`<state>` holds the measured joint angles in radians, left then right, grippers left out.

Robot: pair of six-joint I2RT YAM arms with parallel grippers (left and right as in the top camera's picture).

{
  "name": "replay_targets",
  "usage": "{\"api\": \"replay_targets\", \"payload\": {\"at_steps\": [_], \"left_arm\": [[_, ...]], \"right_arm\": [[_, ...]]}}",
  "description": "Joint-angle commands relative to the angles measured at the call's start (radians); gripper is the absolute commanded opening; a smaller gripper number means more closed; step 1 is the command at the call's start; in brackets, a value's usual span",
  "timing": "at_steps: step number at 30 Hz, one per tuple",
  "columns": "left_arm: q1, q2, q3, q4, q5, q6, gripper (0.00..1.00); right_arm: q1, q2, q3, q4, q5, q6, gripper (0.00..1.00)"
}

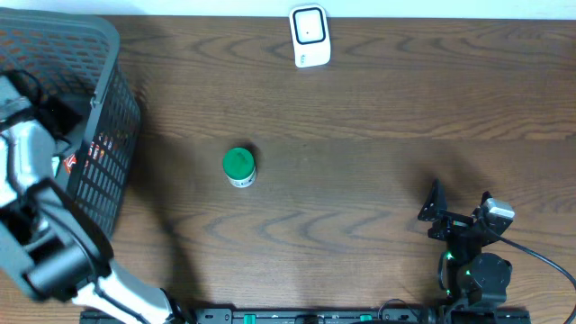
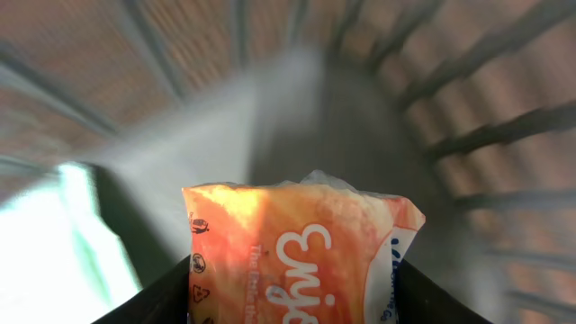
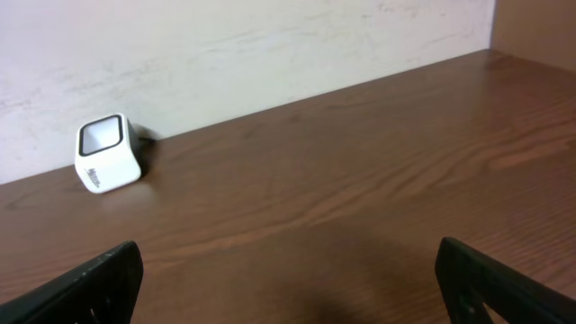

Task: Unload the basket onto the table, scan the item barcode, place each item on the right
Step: 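Reach into the basket and grasp the orange tissue pack, then lift the tissue pack and hold it before the scanner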

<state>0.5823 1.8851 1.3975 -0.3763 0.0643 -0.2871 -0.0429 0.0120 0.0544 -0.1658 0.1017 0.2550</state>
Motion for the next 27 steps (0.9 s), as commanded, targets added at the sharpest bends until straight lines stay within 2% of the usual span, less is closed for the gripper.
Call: {"api": "replay_targets", "payload": {"at_steps": [1,9,16,22,27], "left_arm": [[0.03,-0.148,0.006,-0.024,-0.006,0.014,0.57],[0.026,-0.383,0.006,-0.128,0.001,0.014,0.58],[-0.074,-0.517,0.006,-0.147,0.156,0.013,0.58],[-0.289,-0.56,0.006,-0.147,0.213,-0.006,0.58],[-0.539,-0.549,0.005,-0.158,0.212,-0.011,0.58]], "right_arm": [[-0.008,-0.005,-0.006,0.002,0.005,-0.002,0.99],[-0.008,-0.005,-0.006,0.002,0.005,-0.002,0.99],[-0.008,-0.005,-0.006,0.002,0.005,-0.002,0.99],[-0.008,-0.005,-0.006,0.002,0.005,-0.002,0.99],[-0.008,-0.005,-0.006,0.002,0.005,-0.002,0.99]]}}
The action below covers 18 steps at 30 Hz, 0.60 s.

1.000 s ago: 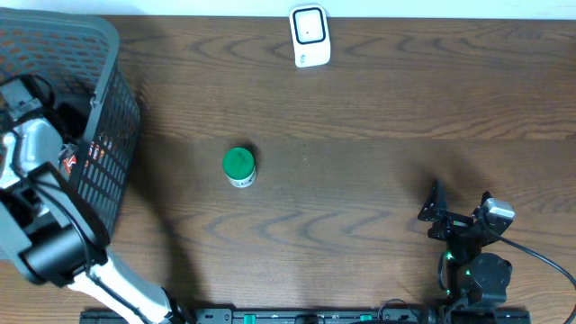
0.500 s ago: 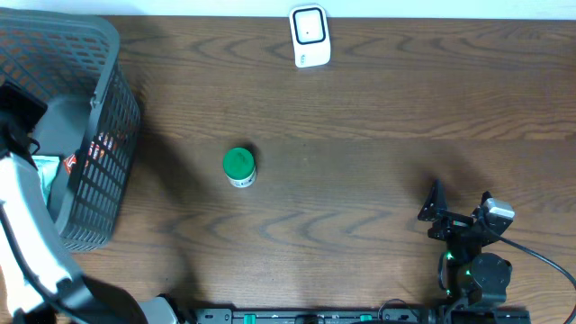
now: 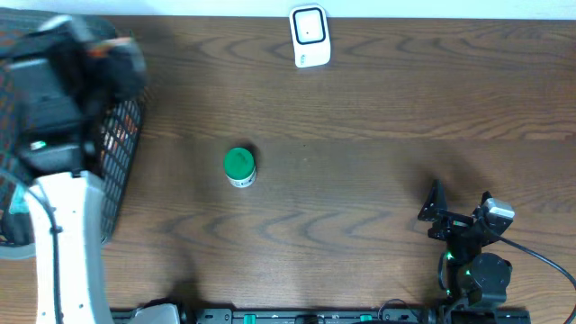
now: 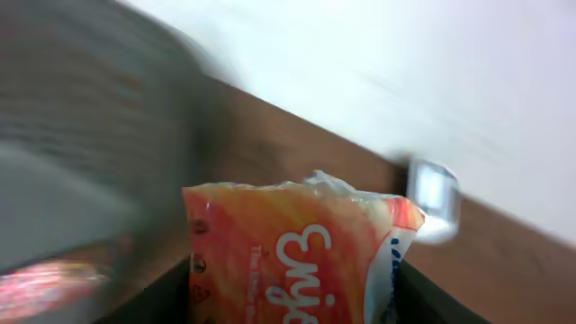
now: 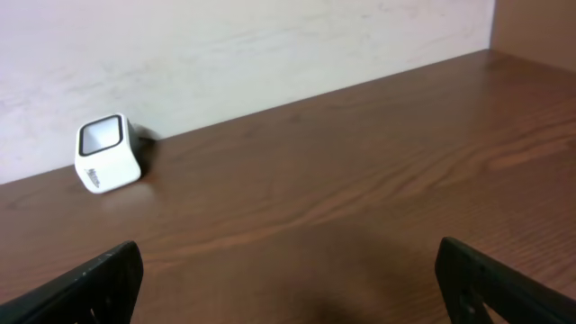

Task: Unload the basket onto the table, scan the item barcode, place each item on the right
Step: 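Lift the tissue pack and hold it before the scanner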

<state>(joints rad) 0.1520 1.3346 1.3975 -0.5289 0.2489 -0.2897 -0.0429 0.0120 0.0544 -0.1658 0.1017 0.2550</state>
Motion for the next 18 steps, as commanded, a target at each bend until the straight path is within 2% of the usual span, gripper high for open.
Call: {"api": "replay_targets", "payload": {"at_steps": [1,3,8,13,18], "left_arm": [[-0.154,0.008,0.005,-0.006,0.027,-0.01,0.58],[-0.311,0.043,0.005,-0.006,0.025,-0.011,0.58],[-0.51,0.145,0.005,-0.01,-0.034,-0.011,0.58],[-0.623,0.288,0.005,-0.009,-0.037,-0.012,0.58],[-0.678,0.429,0.005,-0.01,-0.085,-0.011,0.58]], "right_arm": [[-0.008,-0.005,-0.006,0.002,0.005,-0.002,0.99],[-0.008,-0.005,-0.006,0.002,0.005,-0.002,0.99],[-0.008,-0.005,-0.006,0.002,0.005,-0.002,0.99],[-0.008,-0.005,-0.006,0.002,0.005,-0.002,0.99],[-0.008,-0.005,-0.006,0.002,0.005,-0.002,0.99]]}}
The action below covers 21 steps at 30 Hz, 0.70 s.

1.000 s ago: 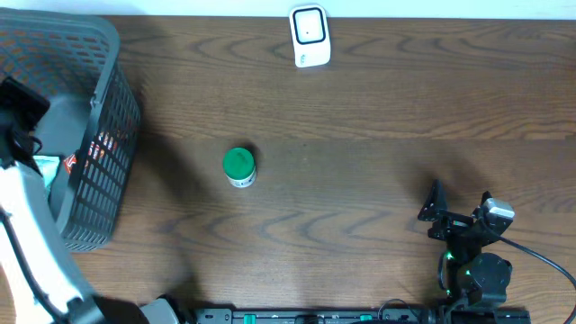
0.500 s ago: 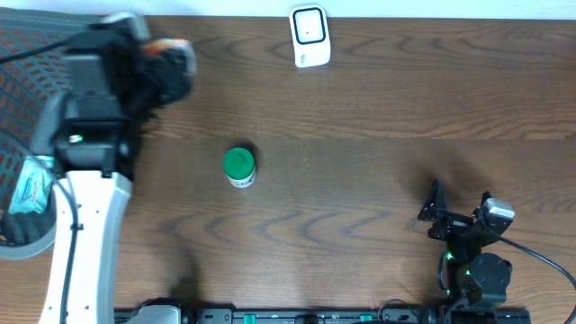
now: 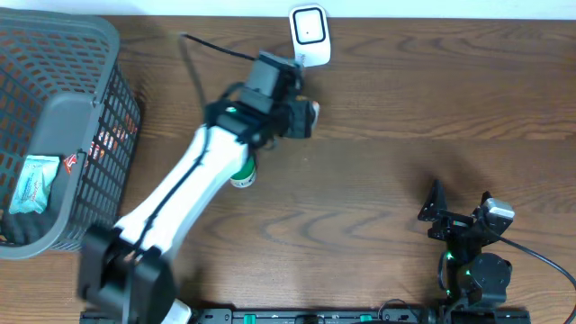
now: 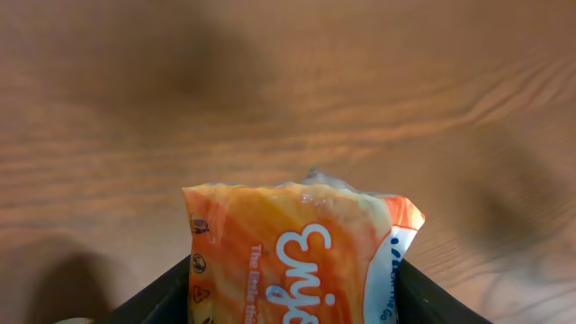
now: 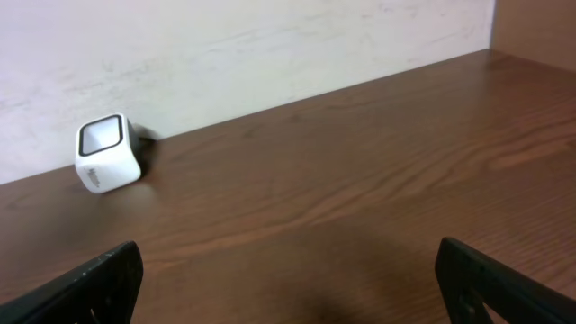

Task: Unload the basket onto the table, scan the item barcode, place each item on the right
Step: 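Lift the tissue pack and hold it before the scanner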

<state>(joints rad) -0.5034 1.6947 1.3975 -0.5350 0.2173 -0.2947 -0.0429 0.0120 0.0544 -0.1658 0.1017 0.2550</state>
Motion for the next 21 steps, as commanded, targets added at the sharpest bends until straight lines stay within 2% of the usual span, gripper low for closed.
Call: {"api": "replay_targets", "payload": {"at_steps": [1,12,15,17,21], "left_arm": [[-0.03,0.093,0.005,-0.004,-0.054,-0.006,0.58],[-0.097,0.371,0.004,-0.002,-0.106,-0.03,0.58],[-0.114,0.405,0.004,-0.002,-0.115,-0.037,0.75],[-0.118,0.398,0.005,-0.003,-0.143,-0.04,0.92],[-0.115,0.333,0.005,-0.004,-0.158,-0.04,1.0]], "right_arm": [[-0.008,-0.005,-0.006,0.002,0.005,-0.002,0.99],[-0.008,-0.005,-0.006,0.001,0.005,-0.002,0.99],[-0.008,-0.005,-0.006,0.002,0.005,-0.002,0.99],[-0.008,-0.005,-0.006,0.002,0.005,-0.002,0.99],[-0.008,-0.005,-0.006,0.002,0.005,-0.002,0.99]]}}
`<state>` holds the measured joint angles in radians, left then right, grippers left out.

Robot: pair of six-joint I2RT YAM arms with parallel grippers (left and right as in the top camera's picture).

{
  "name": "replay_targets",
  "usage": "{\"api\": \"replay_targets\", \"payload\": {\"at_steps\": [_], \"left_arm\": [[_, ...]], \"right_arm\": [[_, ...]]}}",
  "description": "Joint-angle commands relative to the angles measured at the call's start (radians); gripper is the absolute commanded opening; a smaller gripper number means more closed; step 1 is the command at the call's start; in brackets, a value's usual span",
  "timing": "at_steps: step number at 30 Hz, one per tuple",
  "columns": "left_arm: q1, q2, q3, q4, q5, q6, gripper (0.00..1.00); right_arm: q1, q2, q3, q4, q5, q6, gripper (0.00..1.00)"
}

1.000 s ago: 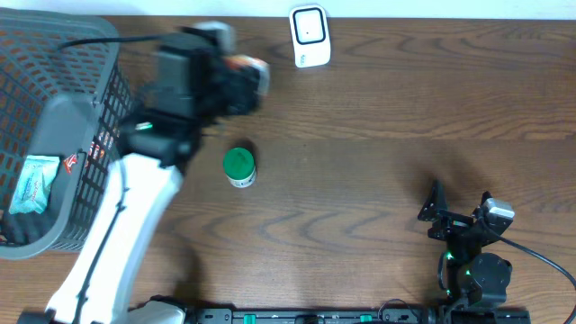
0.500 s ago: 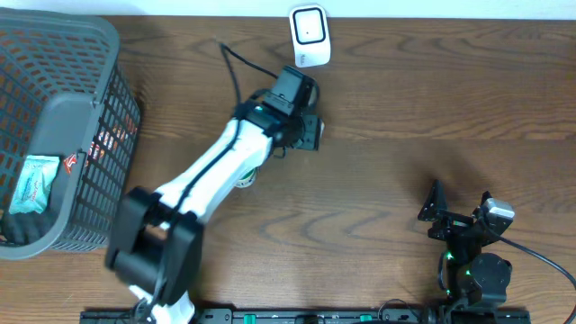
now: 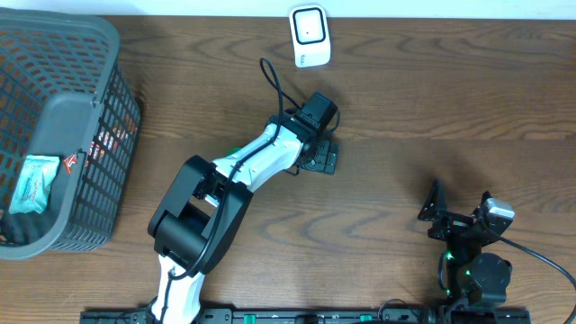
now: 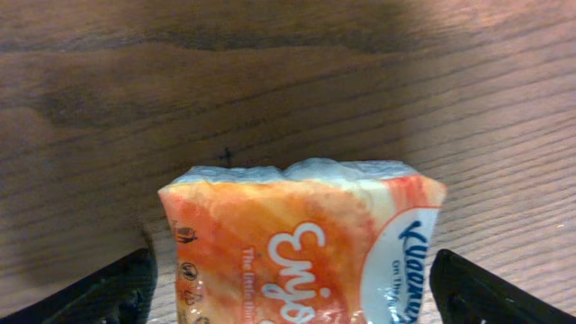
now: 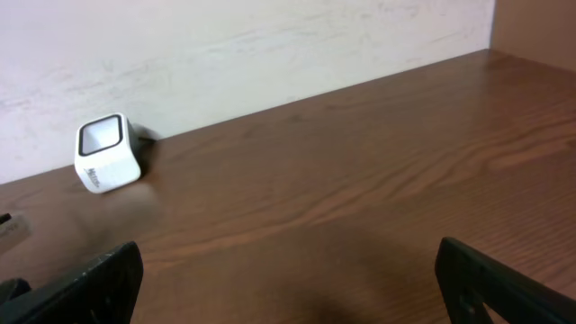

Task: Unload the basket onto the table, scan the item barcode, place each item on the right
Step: 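Lift the tissue pack and hold it before the scanner, then drop the tissue pack on the table beside the jar, then return the left gripper to the basket and grasp the red TOP bar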

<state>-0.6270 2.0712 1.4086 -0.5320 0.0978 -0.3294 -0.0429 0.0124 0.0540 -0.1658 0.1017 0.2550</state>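
Note:
An orange and white tissue packet [image 4: 301,243] lies flat on the brown table [image 3: 432,99], printed side up. My left gripper [image 4: 292,292] stands open over it, its black fingers [image 4: 117,288] spread clear of the packet's two sides. In the overhead view the left gripper [image 3: 320,158] sits mid-table and covers the packet. The white scanner [image 3: 309,36] stands at the far edge, also seen as a white scanner [image 5: 108,153] in the right wrist view. My right gripper [image 3: 459,214] rests open at the near right, holding nothing; its fingers [image 5: 90,288] show in the frame's corners.
A grey mesh basket [image 3: 108,54] fills the left end, with a pale blue packet [image 3: 31,184] and a red-labelled item [image 3: 97,146] inside. A green-lidded jar [image 3: 231,153] is almost covered by the left arm. A pale wall runs behind the table.
The left gripper was shut on the packet, held above the table in front of the scanner. Now it is lower and further right, its jaws open and the packet lying on the table.
The left gripper was first down in the basket, shut on the orange packet. Then it was above the basket's rim with the packet, then over the table near the scanner. Now the packet lies mid-table between open jaws. The right arm stayed still.

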Motion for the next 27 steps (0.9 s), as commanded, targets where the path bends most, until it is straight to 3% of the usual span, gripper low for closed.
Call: {"api": "replay_targets", "payload": {"at_steps": [1,7,13,27], "left_arm": [[0.009,-0.064,-0.006,-0.007,-0.04,-0.005,0.98],[0.009,-0.185,-0.006,-0.005,-0.047,-0.004,0.98],[0.043,-0.367,-0.005,-0.006,-0.153,0.059,0.98],[0.363,-0.914,-0.005,-0.033,-0.276,0.116,0.98]], "right_arm": [[-0.008,-0.005,-0.005,0.002,0.005,-0.002,0.99],[-0.008,-0.005,-0.005,0.002,0.005,-0.002,0.99],[-0.008,-0.005,-0.005,0.002,0.005,-0.002,0.99],[-0.008,-0.005,-0.005,0.002,0.005,-0.002,0.99]]}}
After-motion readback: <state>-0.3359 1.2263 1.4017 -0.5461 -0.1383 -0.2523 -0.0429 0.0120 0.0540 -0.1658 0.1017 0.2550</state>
